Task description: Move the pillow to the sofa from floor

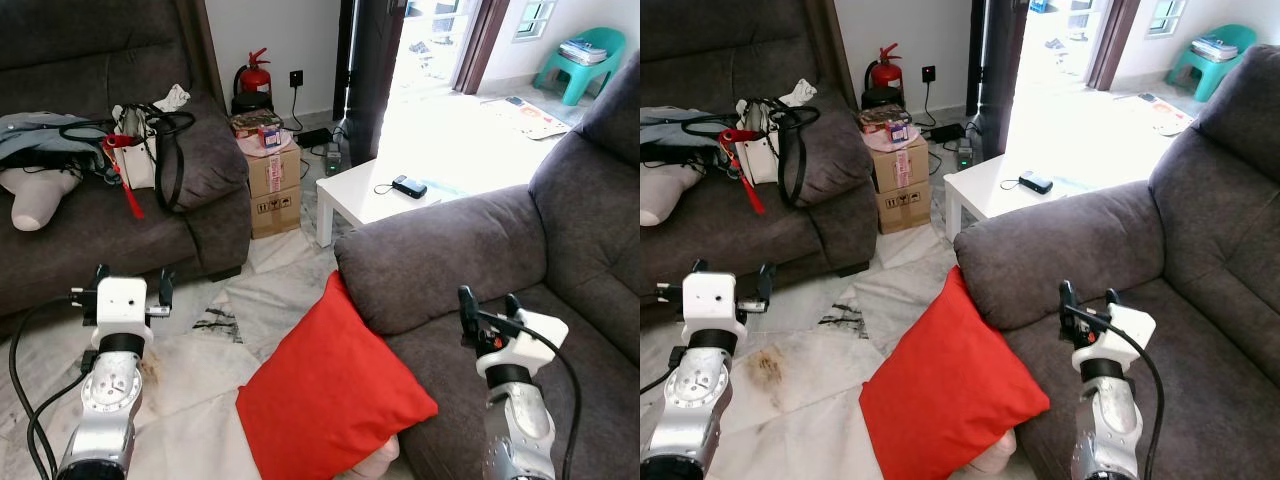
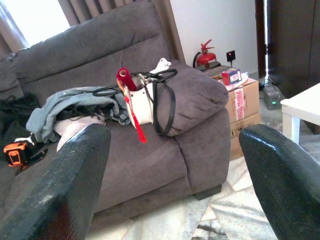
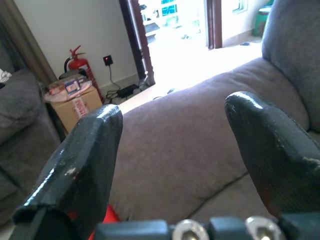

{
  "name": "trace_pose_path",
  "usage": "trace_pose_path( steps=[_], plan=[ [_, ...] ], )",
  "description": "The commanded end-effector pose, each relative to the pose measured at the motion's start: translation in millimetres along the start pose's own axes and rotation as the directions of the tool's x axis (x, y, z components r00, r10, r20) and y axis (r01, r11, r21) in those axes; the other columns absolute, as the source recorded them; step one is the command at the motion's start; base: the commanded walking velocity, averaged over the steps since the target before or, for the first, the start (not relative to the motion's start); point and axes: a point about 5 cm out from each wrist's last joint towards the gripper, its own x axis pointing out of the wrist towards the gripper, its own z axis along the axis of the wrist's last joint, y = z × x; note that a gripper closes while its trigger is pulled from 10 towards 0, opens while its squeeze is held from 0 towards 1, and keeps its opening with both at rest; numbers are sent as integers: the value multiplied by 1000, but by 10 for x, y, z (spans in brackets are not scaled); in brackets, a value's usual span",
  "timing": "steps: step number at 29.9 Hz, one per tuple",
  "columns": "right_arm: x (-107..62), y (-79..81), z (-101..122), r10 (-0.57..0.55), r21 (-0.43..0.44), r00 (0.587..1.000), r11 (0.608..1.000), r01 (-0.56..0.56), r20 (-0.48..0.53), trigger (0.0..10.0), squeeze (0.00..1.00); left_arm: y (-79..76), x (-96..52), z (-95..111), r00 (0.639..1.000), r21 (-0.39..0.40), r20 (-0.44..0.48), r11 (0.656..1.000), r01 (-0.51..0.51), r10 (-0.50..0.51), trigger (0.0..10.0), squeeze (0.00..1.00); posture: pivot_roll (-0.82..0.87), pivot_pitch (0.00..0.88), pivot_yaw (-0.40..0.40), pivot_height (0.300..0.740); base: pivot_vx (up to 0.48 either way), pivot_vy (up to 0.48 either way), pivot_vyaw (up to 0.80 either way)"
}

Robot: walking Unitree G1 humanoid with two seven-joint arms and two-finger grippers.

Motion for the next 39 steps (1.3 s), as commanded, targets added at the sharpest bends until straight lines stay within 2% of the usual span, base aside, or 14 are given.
trace_pose_path(
  steps=[1,10,17,26,35,39],
  plan=[
    [4,-24,34,-1,-10,1000,1000,1,1,10000,0,15,16,49,1000,-6,12,1000,3,-3,10000,0,99,41,-11,740,0,0,0],
    [9,-25,31,0,-18,1000,1000,0,-23,10000,0,-45,-4,51,999,-1,6,999,47,-47,10000,0,72,76,4,740,0,0,0],
    [8,-55,67,1,-25,1000,1000,-2,-26,10000,0,-74,56,87,998,-5,6,998,60,-60,10000,0,57,93,8,690,0,0,0],
    [44,-31,80,10,-31,999,999,-11,-32,10000,0,-105,25,72,998,-13,0,998,67,-67,10000,0,65,89,1,637,0,0,0],
    [57,-19,79,18,-42,999,999,-20,-37,10000,0,-104,45,80,998,-15,0,997,69,-69,10000,0,63,80,-1,637,0,0,0],
    [55,-31,87,19,-45,999,999,-20,-36,10000,0,-164,42,79,996,-27,0,996,87,-87,10000,0,55,71,-4,637,0,0,0]
  ],
)
